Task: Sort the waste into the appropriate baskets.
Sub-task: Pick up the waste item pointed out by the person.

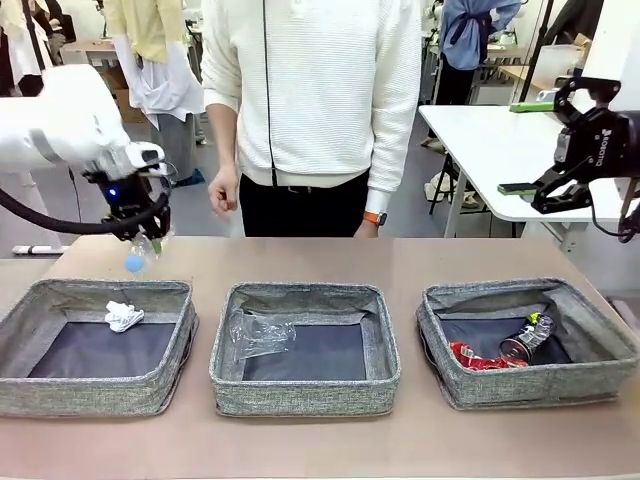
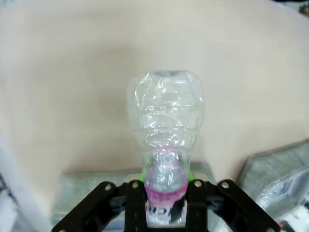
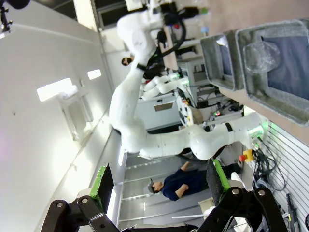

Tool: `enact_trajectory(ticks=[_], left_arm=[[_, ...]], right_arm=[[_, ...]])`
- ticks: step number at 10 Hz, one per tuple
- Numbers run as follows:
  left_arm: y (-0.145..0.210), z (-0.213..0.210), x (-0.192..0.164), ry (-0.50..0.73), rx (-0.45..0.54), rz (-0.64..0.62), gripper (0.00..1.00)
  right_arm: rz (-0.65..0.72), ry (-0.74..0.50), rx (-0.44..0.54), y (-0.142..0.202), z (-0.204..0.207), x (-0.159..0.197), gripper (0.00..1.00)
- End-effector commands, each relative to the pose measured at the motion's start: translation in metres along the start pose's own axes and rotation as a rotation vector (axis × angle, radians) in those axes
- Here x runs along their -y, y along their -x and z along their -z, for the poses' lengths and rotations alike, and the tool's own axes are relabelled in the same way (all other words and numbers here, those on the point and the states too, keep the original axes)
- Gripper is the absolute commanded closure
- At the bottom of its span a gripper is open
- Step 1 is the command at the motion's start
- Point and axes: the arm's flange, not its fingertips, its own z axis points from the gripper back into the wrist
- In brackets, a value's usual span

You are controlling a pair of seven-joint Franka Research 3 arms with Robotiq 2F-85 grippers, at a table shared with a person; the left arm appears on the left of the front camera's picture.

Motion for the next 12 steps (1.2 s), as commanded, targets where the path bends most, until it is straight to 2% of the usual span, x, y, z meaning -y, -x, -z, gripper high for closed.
enact_trajectory(ticks=[1, 2, 4, 5, 6, 9, 10, 11, 12], left_arm=[[0.084, -0.057, 0.025, 0.089, 0.155, -0.231, 1.0], [0.13, -0.066, 0.039, 0.114, 0.204, -0.243, 1.0], [0.209, -0.046, 0.07, 0.187, 0.17, 0.007, 1.0], [0.231, -0.023, 0.085, 0.166, 0.141, 0.096, 1.0], [0.173, -0.073, 0.059, 0.157, 0.149, -0.127, 1.0], [0.173, -0.073, 0.059, 0.157, 0.149, -0.127, 1.0], [0.191, -0.063, 0.06, 0.164, 0.159, -0.094, 0.78], [0.181, -0.049, 0.08, 0.255, 0.084, -0.117, 0.78], [0.179, -0.077, 0.109, 0.259, 0.089, -0.156, 0.78]], right_arm=[[0.015, -0.023, 0.006, 0.001, 0.002, -0.004, 0.0], [0.015, -0.023, 0.006, 0.001, 0.002, -0.004, 0.0], [0.015, -0.023, 0.006, 0.001, 0.002, -0.004, 0.0], [0.015, -0.023, 0.006, 0.001, 0.002, -0.004, 0.0], [0.015, -0.023, 0.006, 0.001, 0.002, -0.004, 0.0], [0.015, -0.023, 0.006, 0.001, 0.002, -0.004, 0.0], [0.015, -0.023, 0.006, 0.001, 0.002, -0.004, 0.0], [0.015, -0.023, 0.006, 0.001, 0.002, -0.004, 0.0], [0.015, -0.023, 0.006, 0.001, 0.002, -0.004, 0.0]])
